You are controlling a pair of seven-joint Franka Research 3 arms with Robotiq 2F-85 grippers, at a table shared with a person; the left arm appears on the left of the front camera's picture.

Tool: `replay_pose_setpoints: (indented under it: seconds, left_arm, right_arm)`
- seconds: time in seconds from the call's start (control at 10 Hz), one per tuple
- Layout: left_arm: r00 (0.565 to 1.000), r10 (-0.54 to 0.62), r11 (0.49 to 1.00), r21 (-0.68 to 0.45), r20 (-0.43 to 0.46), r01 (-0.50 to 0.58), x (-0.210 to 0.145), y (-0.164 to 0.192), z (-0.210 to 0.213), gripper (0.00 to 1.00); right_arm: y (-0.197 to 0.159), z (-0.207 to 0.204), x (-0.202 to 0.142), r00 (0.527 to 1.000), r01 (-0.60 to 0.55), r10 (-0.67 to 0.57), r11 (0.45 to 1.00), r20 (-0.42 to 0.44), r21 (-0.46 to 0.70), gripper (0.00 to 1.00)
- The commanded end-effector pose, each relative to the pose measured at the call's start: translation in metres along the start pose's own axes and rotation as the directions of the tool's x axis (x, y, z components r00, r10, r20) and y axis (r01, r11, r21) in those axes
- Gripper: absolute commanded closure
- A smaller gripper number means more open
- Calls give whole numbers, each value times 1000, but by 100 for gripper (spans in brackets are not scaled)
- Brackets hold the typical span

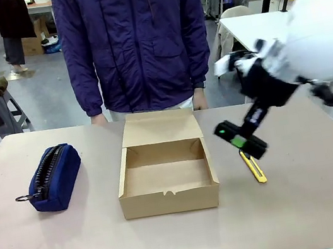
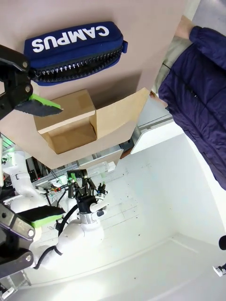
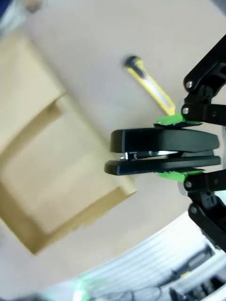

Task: Pack the item into the box.
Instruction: Pick up the item indicated by the person and place it inside the Mailer Box.

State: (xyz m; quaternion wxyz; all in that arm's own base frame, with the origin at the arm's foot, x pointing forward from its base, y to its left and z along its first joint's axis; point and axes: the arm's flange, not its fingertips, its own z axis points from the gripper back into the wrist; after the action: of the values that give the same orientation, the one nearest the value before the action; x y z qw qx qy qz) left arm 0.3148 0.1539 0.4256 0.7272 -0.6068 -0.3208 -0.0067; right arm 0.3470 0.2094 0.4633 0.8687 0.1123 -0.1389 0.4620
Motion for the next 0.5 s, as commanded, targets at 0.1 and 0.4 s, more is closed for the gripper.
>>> replay_pose_setpoints:
  seconds: [0.1,0.4]
  left_arm:
    - [1000,-25,999,-20,13,25,-1,-2,-1,0]
    - [1000,-25,999,-20,13,25,-1,-2,-1,0]
  right_arm:
    - [-2,-33,81,920,-391,391,919,22,39,100]
    - [24,-72,116,888,-457,459,885,-9,84,100]
